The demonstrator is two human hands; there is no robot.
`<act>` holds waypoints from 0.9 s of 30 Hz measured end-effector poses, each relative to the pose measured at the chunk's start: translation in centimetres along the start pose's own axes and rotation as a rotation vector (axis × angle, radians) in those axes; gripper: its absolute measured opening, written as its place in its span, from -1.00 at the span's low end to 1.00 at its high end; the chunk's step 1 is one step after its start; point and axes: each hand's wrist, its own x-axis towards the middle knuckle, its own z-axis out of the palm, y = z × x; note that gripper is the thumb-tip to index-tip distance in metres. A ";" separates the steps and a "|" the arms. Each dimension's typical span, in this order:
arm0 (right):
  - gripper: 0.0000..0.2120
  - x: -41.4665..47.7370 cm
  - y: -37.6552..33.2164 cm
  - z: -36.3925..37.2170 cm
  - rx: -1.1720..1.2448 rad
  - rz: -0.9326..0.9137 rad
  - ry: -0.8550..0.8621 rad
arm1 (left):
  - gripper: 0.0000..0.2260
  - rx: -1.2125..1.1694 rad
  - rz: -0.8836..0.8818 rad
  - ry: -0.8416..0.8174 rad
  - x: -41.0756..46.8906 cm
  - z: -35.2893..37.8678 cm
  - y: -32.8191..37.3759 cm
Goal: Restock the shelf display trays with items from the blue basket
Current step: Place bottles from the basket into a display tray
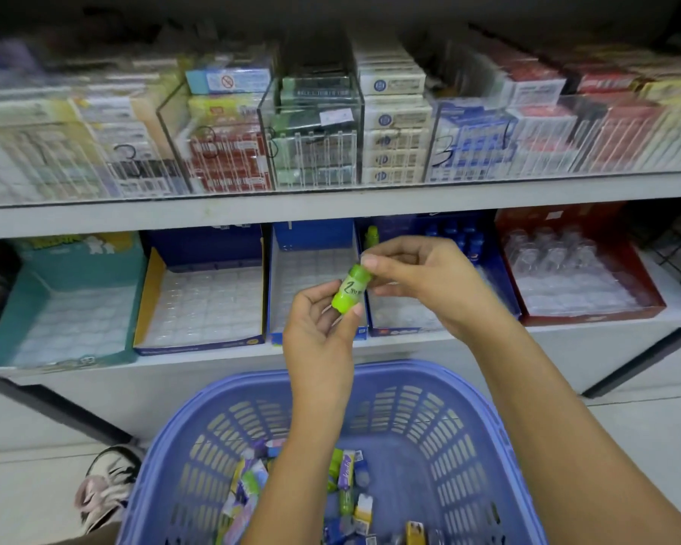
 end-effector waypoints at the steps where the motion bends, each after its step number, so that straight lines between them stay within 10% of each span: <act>1: -0.93 0.0 -0.2 -0.3 -0.037 -0.020 -0.009 | -0.73 0.006 0.007 -0.009 0.1 0.2 0.0; 14: -0.90 7.3 2.9 -4.6 -0.692 -0.071 0.347 | -0.46 1.219 0.306 -0.614 -1.8 1.8 -4.5; 27: -0.84 9.6 2.8 -4.6 -0.846 0.014 0.225 | -0.43 1.190 0.322 -0.592 -1.8 1.5 -4.9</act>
